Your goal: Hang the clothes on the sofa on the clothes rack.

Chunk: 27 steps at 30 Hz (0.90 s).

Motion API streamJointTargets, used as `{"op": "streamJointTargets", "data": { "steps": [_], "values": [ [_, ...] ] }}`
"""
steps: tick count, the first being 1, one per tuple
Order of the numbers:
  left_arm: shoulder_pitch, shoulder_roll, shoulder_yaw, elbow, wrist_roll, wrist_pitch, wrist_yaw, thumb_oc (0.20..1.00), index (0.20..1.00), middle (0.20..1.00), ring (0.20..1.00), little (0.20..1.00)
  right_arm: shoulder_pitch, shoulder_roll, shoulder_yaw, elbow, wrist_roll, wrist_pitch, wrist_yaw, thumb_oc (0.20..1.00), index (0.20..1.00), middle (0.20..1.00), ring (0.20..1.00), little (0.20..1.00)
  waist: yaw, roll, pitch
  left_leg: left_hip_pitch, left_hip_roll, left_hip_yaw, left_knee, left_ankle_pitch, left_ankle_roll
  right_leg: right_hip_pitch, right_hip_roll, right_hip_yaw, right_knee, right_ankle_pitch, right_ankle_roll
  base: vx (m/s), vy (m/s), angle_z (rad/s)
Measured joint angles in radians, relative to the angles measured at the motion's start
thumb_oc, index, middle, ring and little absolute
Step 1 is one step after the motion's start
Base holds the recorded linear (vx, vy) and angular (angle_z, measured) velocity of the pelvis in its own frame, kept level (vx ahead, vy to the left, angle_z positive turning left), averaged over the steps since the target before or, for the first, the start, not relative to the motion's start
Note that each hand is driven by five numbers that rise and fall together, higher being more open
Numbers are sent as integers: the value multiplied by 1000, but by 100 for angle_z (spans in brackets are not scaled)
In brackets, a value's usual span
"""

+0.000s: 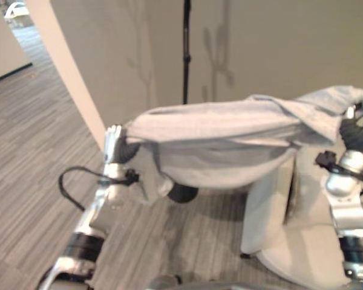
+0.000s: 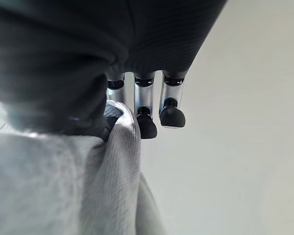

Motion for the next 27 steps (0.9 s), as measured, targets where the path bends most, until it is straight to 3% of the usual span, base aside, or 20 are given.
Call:
{"op": "streamJointTargets", "data": {
  "steps": [2, 3, 5, 6, 9, 11, 12, 13, 14, 15, 16, 18, 21, 23, 24, 25, 27],
  "values": [
    [-30, 10, 0, -10, -1, 3, 9, 200, 200, 200, 200, 200, -1, -2, -8, 2, 0, 0, 3, 200, 200, 200, 200, 200, -5, -10, -4, 8, 0, -12, -12, 3, 11, -31, -3, -4, 77, -36, 21, 163, -142, 18],
    [-45, 12, -4, -17, -1, 3, 18, 200, 200, 200, 200, 200, -1, -12, -15, 2, 0, 0, 5, 200, 200, 200, 200, 200, -22, -14, -3, 4, 3, -28, -10, 2, 17, -70, -1, 1, 165, -62, 60, 161, -138, 39],
    [-68, 12, -7, -17, -1, 5, 19, 200, 200, 200, 200, 200, -2, -24, -25, 3, 0, 1, 7, 200, 200, 200, 200, 200, -40, -19, -5, 6, 5, -55, -17, 13, 31, -122, 3, 5, 281, -83, 93, 159, -115, 39],
    [-89, 23, -7, -19, 0, 7, 33, 200, 200, 200, 200, 200, -17, -31, -27, 6, 0, -1, 8, 200, 200, 200, 200, 200, -44, -39, -15, 18, 5, -55, -29, 37, 34, -166, 0, 34, 353, -106, 118, 108, -92, 15],
    [-126, 62, -5, -20, 1, 17, 47, 200, 200, 200, 200, 200, -74, -37, -24, 11, -1, -4, 4, 200, 200, 200, 200, 200, -41, -69, -37, 1, 0, -47, -37, 48, 22, -127, -3, 42, 242, -117, 79, 131, -111, -10],
    [-158, 92, -7, -17, 2, 31, 49, 200, 200, 200, 200, 200, -130, -42, -13, 32, 0, -5, -5, 200, 200, 200, 200, 200, -40, -69, -38, -12, 4, -44, -50, 60, 17, -100, -1, 22, 145, -81, 28, 151, -77, -6],
    [-207, 104, -21, 4, 2, 39, 50, 200, 200, 200, 200, 200, -189, -72, 25, 109, 4, -9, -9, 200, 200, 200, 200, 200, -46, -64, -41, -12, 13, -43, -66, 71, 13, -75, 7, 16, 75, -40, 28, 196, -76, 0],
    [-223, 105, -22, 10, 2, 41, 55, 200, 200, 200, 200, 200, -216, -82, 44, 141, 12, -11, -10, 200, 200, 200, 200, 200, -47, -57, -43, -10, 23, -38, -73, 72, 12, -84, 10, 16, 71, -35, 47, 191, -72, -13],
    [-232, 108, -19, 21, 1, 44, 64, 200, 200, 200, 200, 200, -251, -82, 68, 178, 20, -13, -9, 200, 200, 200, 200, 200, -46, -31, -34, -1, 40, -32, -90, 68, 25, -117, 14, 2, 117, -61, 81, 215, -33, -40],
    [-255, 104, -26, 36, 0, 60, 70, 200, 200, 200, 200, 200, -282, -92, 94, 208, 32, -11, -4, 200, 200, 200, 200, 200, -39, -12, -37, 3, 61, -11, -107, 72, 32, -184, -6, -67, 151, -94, 89, 222, -11, -49],
    [-268, 109, -35, 36, 1, 62, 74, 200, 200, 200, 200, 200, -287, -101, 97, 209, 38, -12, -4, 200, 200, 200, 200, 200, -36, 9, -33, 3, 70, -4, -113, 68, 38, -231, -36, -81, 109, -62, 115, 291, -19, -52],
    [-309, 116, -41, 70, 2, 67, 74, 200, 200, 200, 200, 200, -317, -132, 123, 244, 39, -6, -3, 200, 200, 200, 200, 200, -48, 19, -26, 18, 78, 17, -116, 61, 35, -322, -127, -153, -38, 33, 167, 268, -6, -31],
    [-319, 126, -48, 109, 10, 68, 76, 200, 200, 200, 200, 200, -323, -144, 143, 271, 38, 8, -2, 200, 200, 200, 200, 200, -53, 15, -27, 99, 79, 42, -140, 32, 5, -358, -190, -199, -118, 87, 171, 349, 36, -23],
    [-344, 130, -83, 141, 13, 70, 77, 200, 200, 200, 200, 200, -349, -178, 175, 335, 40, 12, -4, 200, 200, 200, 200, 200, -56, 7, -39, 135, 88, 34, -141, 7, -20, -343, -189, -222, -34, 77, 183, 354, 75, 16],
    [-376, 140, -119, 151, 19, 73, 78, 200, 200, 200, 200, 200, -358, -203, 184, 372, 44, 21, 0, 200, 200, 200, 200, 200, -54, -29, -57, 152, 78, 18, -140, -19, -60, -306, -183, -213, 13, 52, 173, 522, 128, 26],
    [-381, 136, -129, 158, 27, 73, 81, 200, 200, 200, 200, 200, -389, -214, 202, 416, 49, 32, 2, 200, 200, 200, 200, 200, -56, -9, -60, 182, 99, 11, -139, -28, -75, -292, -157, -221, 11, 99, 155, 638, 154, 18],
    [-406, 136, -161, 177, 39, 83, 80, 200, 200, 200, 200, 200, -412, -221, 219, 441, 62, 55, 5, 200, 200, 200, 200, 200, -57, 30, -75, 201, 129, 7, -140, -36, -84, -268, -106, -226, -2, 103, 150, 370, 104, 6]
  ]
}}
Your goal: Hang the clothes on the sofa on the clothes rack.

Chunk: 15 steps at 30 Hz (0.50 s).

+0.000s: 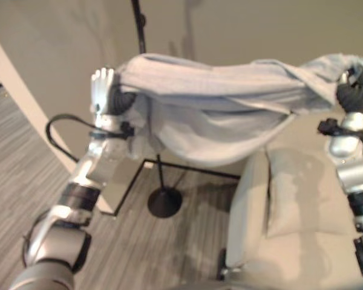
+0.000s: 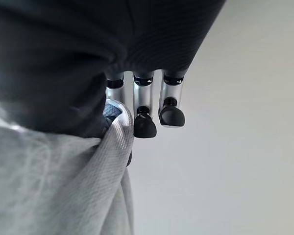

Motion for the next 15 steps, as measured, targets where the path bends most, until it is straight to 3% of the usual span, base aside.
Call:
{"op": "streamJointTargets", "data": {
  "steps": [2, 3, 5, 8, 9, 10, 13, 15],
  "values": [
    [-46, 1, -1, 15, 1, 3, 2, 200, 200, 200, 200, 200, -19, -18, 9, 6, 15, 3, 1, 200, 200, 200, 200, 200, -16, 14, -3, 27, 18, 11, 3, -9, -7, 25, 43, 2, -13, 33, -22, 454, 124, 0],
    [-102, 3, -15, 86, 1, 12, 2, 200, 200, 200, 200, 200, -71, -32, 50, 55, 16, 8, 11, 200, 200, 200, 200, 200, -17, 34, -9, 48, 46, 18, 9, -27, -23, 42, 78, 2, -15, 22, -47, 303, 75, -21],
    [-173, 18, -33, 141, 1, 36, 4, 200, 200, 200, 200, 200, -130, -56, 71, 63, 17, 9, 19, 200, 200, 200, 200, 200, -23, 41, -11, 46, 59, 16, 49, -44, -46, 66, 102, 6, -46, 31, -65, 214, 65, -28],
    [-219, 58, -49, 172, 6, 45, 6, 200, 200, 200, 200, 200, -166, -66, 71, 59, 17, 5, 24, 200, 200, 200, 200, 200, -24, 37, -12, 31, 56, -11, 106, -70, -70, 74, 107, 28, -58, 43, -88, 209, 76, -29],
    [-236, 119, -60, 173, 44, 47, 6, 200, 200, 200, 200, 200, -173, -77, 71, 52, 17, -10, 24, 200, 200, 200, 200, 200, -28, 43, -12, 17, 59, -49, 160, -102, -79, 82, 113, 35, -58, 45, -102, 161, 79, -23],
    [-247, 129, -59, 175, 45, 50, 13, 200, 200, 200, 200, 200, -171, -86, 71, 39, 17, -12, 25, 200, 200, 200, 200, 200, -32, 45, -13, 14, 56, -77, 174, -117, -91, 89, 110, 33, -62, 47, -106, 244, 105, -10],
    [-252, 173, -40, 162, 95, 52, 30, 200, 200, 200, 200, 200, -170, -92, 68, 12, 16, -28, 31, 200, 200, 200, 200, 200, -41, 64, -23, 32, 55, -118, 148, -144, -93, 95, 107, 28, -67, 60, -121, 169, 73, 13],
    [-250, 215, -15, 161, 121, 60, 43, 200, 200, 200, 200, 200, -169, -88, 70, -30, 15, -34, 35, 200, 200, 200, 200, 200, -40, 66, -29, 57, 51, -119, 105, -157, -70, 99, 106, 28, -76, 94, -145, 105, 57, 8]
  ]
}}
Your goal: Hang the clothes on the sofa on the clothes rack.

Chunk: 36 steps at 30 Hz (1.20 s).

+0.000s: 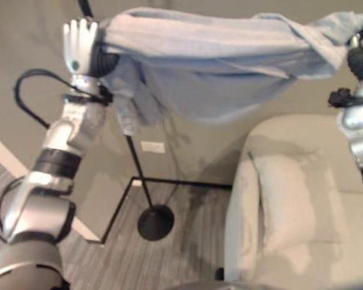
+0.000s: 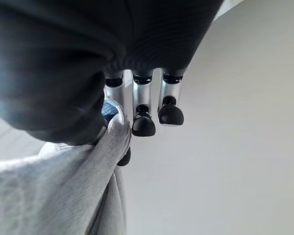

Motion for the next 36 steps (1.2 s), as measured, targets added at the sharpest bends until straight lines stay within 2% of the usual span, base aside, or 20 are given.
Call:
{"op": "streamJointTargets", "data": {
  "steps": [6, 8, 10, 11, 12, 14, 15, 16, 17, 18, 19, 20, 21, 23, 24, 27, 31, 32, 34, 36],
  "values": [
    [-4, 107, -26, 114, -2, 26, 10, 200, 200, 200, 200, 200, -26, 4, 137, 15, 0, -34, 59, 200, 200, 200, 200, 200, 27, -4, -92, 4, -10, -5, -29, 0, 2, 4, -13, -3, -24, 13, -4, 98, 68, 4],
    [-79, 147, -165, 244, -4, 27, -14, 200, 200, 200, 200, 200, -139, 10, 267, 137, 20, -37, 94, 200, 200, 200, 200, 200, 28, -4, -99, -1, -14, -9, -28, 0, 2, 3, -17, -3, -29, 14, -5, 80, 54, 4],
    [-88, 148, -190, 258, -5, 27, -26, 200, 200, 200, 200, 200, -194, 23, 291, 190, 36, -36, 102, 200, 200, 200, 200, 200, 39, -8, -99, -19, -20, -20, 5, -1, 1, -3, -13, -2, -29, 10, -7, 91, 59, -1],
    [-100, 143, -215, 272, -8, 31, -36, 200, 200, 200, 200, 200, -218, 38, 312, 227, 44, -30, 106, 200, 200, 200, 200, 200, 51, -27, -102, -57, -40, -23, 87, -5, -4, -14, -25, 7, -19, 2, -8, 63, 9, -34],
    [-130, 131, -262, 301, -18, 35, -53, 200, 200, 200, 200, 200, -260, 60, 344, 278, 46, -16, 115, 200, 200, 200, 200, 200, 73, -60, -99, -183, -77, -35, 334, -25, -35, -28, -49, 53, -7, -7, -14, 6, -3, -49],
    [-177, 82, -331, 377, -39, 39, -72, 200, 200, 200, 200, 200, -315, 53, 385, 315, 53, -13, 122, 200, 200, 200, 200, 200, 106, -53, -94, -348, -126, -120, 661, -2, -53, -32, -54, 68, 2, -5, -34, 18, -19, -34],
    [-191, 53, -348, 403, -43, 38, -91, 200, 200, 200, 200, 200, -334, 55, 403, 337, 62, -12, 126, 200, 200, 200, 200, 200, 118, -54, -89, -406, -146, -140, 757, 1, -52, -33, -54, 78, -5, 8, -50, 119, -34, 1],
    [-304, 1, -429, 470, -43, 27, -110, 200, 200, 200, 200, 200, -388, 35, 447, 458, 72, 4, 133, 200, 200, 200, 200, 200, 103, -69, -34, -557, -186, -126, 811, 11, -16, -63, -88, 88, 10, 7, -52, 545, 26, -60],
    [-364, -15, -448, 515, -48, 25, -122, 200, 200, 200, 200, 200, -442, 45, 493, 471, 82, 26, 138, 200, 200, 200, 200, 200, 107, -17, 27, -499, -83, 22, 458, -62, 66, -279, -67, 67, 494, -231, -26, 529, 31, -78],
    [-345, -32, -459, 536, -49, 28, -127, 200, 200, 200, 200, 200, -429, 44, 506, 461, 78, 27, 144, 200, 200, 200, 200, 200, 126, -14, 32, -468, -52, 74, 443, -63, -73, -267, -40, 44, 584, -293, -59, 553, 23, -38],
    [-323, -71, -460, 557, -46, 18, -142, 200, 200, 200, 200, 200, -346, -22, 508, 395, 76, 7, 139, 200, 200, 200, 200, 200, 106, -84, 32, -522, 0, 253, 480, -53, -81, -67, -87, -7, 507, -405, -109, 159, -54, 72],
    [-337, -68, -469, 547, -47, 14, -142, 200, 200, 200, 200, 200, -356, -64, 500, 395, 72, 5, 142, 200, 200, 200, 200, 200, 87, -106, 38, -545, -4, 265, 418, -8, -33, 18, -100, -18, 390, -441, -17, 149, -46, 123],
    [-324, -69, -486, 535, -47, 6, -142, 200, 200, 200, 200, 200, -352, -83, 472, 408, 67, 4, 132, 200, 200, 200, 200, 200, 91, -70, 51, -544, 24, 268, 410, 39, -9, 53, -81, -40, 341, -411, -26, 209, -69, 58],
    [-324, -45, -483, 499, -43, -2, -149, 200, 200, 200, 200, 200, -352, -90, 467, 419, 66, 23, 141, 200, 200, 200, 200, 200, 115, -93, 51, -452, -25, 322, 225, 165, 64, 115, -86, -28, 214, -314, 11, 230, -49, 6],
    [-329, -43, -462, 487, -46, 3, -149, 200, 200, 200, 200, 200, -351, -81, 463, 404, 65, 23, 141, 200, 200, 200, 200, 200, 114, -102, 49, -409, -41, 332, 169, 219, 128, 150, -88, -25, 157, -274, 19, 283, -17, 14],
    [-340, -43, -455, 480, -47, 14, -150, 200, 200, 200, 200, 200, -333, -81, 447, 389, 57, 18, 149, 200, 200, 200, 200, 200, 104, -108, 50, -379, -65, 321, 134, 225, 139, 181, -89, -25, 161, -243, 25, 242, 25, 36],
    [-341, -66, -456, 491, -49, 19, -158, 200, 200, 200, 200, 200, -305, -82, 417, 401, 58, 24, 154, 200, 200, 200, 200, 200, 64, -81, 65, -300, -81, 251, 43, 241, 184, 46, -130, 17, 536, -283, 61, 144, 29, 61],
    [-340, -64, -455, 492, -49, 21, -159, 200, 200, 200, 200, 200, -297, -79, 410, 399, 57, 22, 154, 200, 200, 200, 200, 200, 64, -85, 65, -287, -87, 248, 26, 244, 184, 30, -128, 41, 541, -309, 77, 178, -50, 18],
    [-340, -64, -454, 487, -53, 29, -160, 200, 200, 200, 200, 200, -281, -78, 391, 382, 57, 19, 154, 200, 200, 200, 200, 200, 65, -87, 69, -277, -87, 238, 8, 247, 184, 8, -77, 105, 405, -342, 79, 123, -35, 8],
    [-339, -59, -455, 486, -64, 33, -162, 200, 200, 200, 200, 200, -279, -79, 387, 376, 58, 11, 147, 200, 200, 200, 200, 200, 63, -106, 66, -272, -96, 238, -17, 261, 172, -28, -44, 108, 189, -261, 63, 117, 31, 13]
  ]
}}
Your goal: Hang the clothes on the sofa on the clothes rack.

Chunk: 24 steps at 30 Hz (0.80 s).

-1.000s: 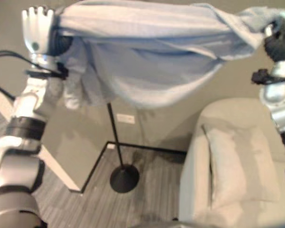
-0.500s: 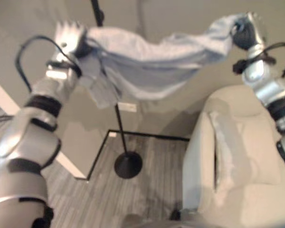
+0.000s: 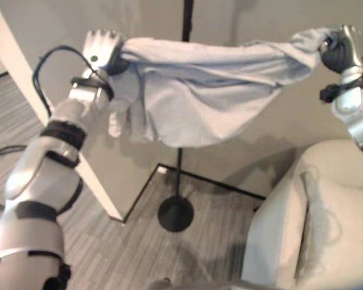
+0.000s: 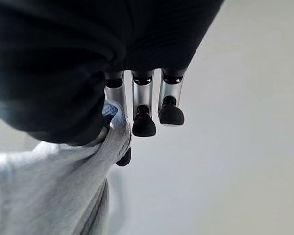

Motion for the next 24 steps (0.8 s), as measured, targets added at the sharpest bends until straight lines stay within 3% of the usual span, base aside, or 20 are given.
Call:
{"op": "streamJointTargets", "data": {
  "steps": [1, 2, 4, 9, 17, 19, 22, 24],
  "values": [
    [6, -1, 0, 3, 0, 0, -2, 200, 200, 200, 200, 200, 7, 1, -4, 1, 0, -5, -1, 200, 200, 200, 200, 200, -15, -27, -6, 12, -37, -7, -21, 2, -6, 0, -17, 1, -111, 136, 2, 99, 38, 43],
    [14, -7, 0, 5, 0, -1, -5, 200, 200, 200, 200, 200, 8, 2, -1, 4, 0, -5, -1, 200, 200, 200, 200, 200, -26, -34, -6, 30, -52, -24, -38, 6, -14, 31, -26, -2, -136, 206, -28, 116, 65, 34],
    [28, -45, -1, 17, -1, -11, -9, 200, 200, 200, 200, 200, 3, 7, 6, 58, 3, -1, -1, 200, 200, 200, 200, 200, -19, -2, -23, 58, -44, -22, -80, 6, -36, 89, -8, -4, -230, 239, -40, 141, 90, 6],
    [27, -122, -2, 99, -27, -26, -26, 200, 200, 200, 200, 200, -15, 39, 52, 176, 23, 1, 3, 200, 200, 200, 200, 200, -25, 27, -48, 60, -35, -12, -79, 0, -47, 80, 7, 6, -231, 245, -48, 67, 53, -13],
    [40, -167, -19, 213, -66, -24, -59, 200, 200, 200, 200, 200, -22, 144, 87, 283, 25, 18, 47, 200, 200, 200, 200, 200, -40, 18, -88, -10, -57, -7, -77, 5, -41, 2, -8, 26, -230, 271, -55, 15, 19, -2],
    [120, -178, 60, 206, -90, -13, -75, 200, 200, 200, 200, 200, 35, 197, 39, 235, 47, 22, 49, 200, 200, 200, 200, 200, -38, 15, -103, -16, -59, -2, -78, 4, -42, -4, -9, 29, -230, 270, -52, 10, 12, -7],
    [230, -205, 88, 213, -103, -1, -98, 200, 200, 200, 200, 200, 126, 256, 37, 196, 61, 24, 78, 200, 200, 200, 200, 200, -31, 9, -106, -17, -61, -1, -78, 4, -42, -5, -10, 29, -230, 270, -50, 40, 3, -2],
    [378, -294, 230, 194, -140, 6, -96, 200, 200, 200, 200, 200, 265, 345, -14, 135, 82, 19, 92, 200, 200, 200, 200, 200, -25, 14, -127, 6, -58, 2, -79, 1, -38, 13, -7, 30, -230, 265, -47, 48, 3, -4]
  ]
}}
